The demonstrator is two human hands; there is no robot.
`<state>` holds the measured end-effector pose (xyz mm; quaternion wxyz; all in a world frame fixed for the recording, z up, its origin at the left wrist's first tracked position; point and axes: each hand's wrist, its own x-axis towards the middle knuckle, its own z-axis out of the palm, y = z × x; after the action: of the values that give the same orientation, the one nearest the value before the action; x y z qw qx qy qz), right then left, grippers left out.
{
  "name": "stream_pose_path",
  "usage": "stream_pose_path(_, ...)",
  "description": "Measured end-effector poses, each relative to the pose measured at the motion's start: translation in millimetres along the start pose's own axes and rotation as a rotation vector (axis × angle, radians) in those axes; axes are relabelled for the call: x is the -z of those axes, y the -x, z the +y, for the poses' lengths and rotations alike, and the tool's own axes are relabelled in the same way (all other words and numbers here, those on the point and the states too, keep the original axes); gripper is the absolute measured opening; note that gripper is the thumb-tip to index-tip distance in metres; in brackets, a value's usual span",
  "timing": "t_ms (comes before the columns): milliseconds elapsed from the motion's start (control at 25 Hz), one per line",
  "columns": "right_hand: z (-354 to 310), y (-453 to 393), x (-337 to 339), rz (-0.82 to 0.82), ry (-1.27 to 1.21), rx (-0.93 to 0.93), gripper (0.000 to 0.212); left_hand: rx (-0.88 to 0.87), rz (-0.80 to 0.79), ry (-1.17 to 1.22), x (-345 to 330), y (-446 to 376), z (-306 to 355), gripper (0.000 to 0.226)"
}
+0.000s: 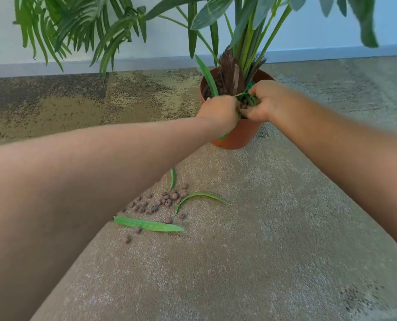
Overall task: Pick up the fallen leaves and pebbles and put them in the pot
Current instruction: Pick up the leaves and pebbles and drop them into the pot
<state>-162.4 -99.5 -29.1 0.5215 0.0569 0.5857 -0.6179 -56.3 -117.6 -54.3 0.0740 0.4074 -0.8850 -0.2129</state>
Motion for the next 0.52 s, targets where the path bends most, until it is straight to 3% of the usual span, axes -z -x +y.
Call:
stream_pose_path(80, 6, -4, 2, -0.048, 0.062, -0.025, 0.012, -0.025, -0.056, -0.011, 3, -7, -4, 0.033)
stream_pose_path(200, 11, -6, 4, -0.131, 0.394, 0.049, 0.019, -0.097, -0.149, -0.129, 3, -8, -7, 0.033)
stream_pose_path(400, 3, 1, 14, -0.201, 0.917, 0.317, 0.057, -0.107, 0.004, -0.069, 2, -2, -14, 0.031)
stream_pose_path(520, -10, -1, 29, -0.348, 0.878, 0.345, 0.061, -0.021, 0.082, -0.019, 8, -5, -12, 0.027)
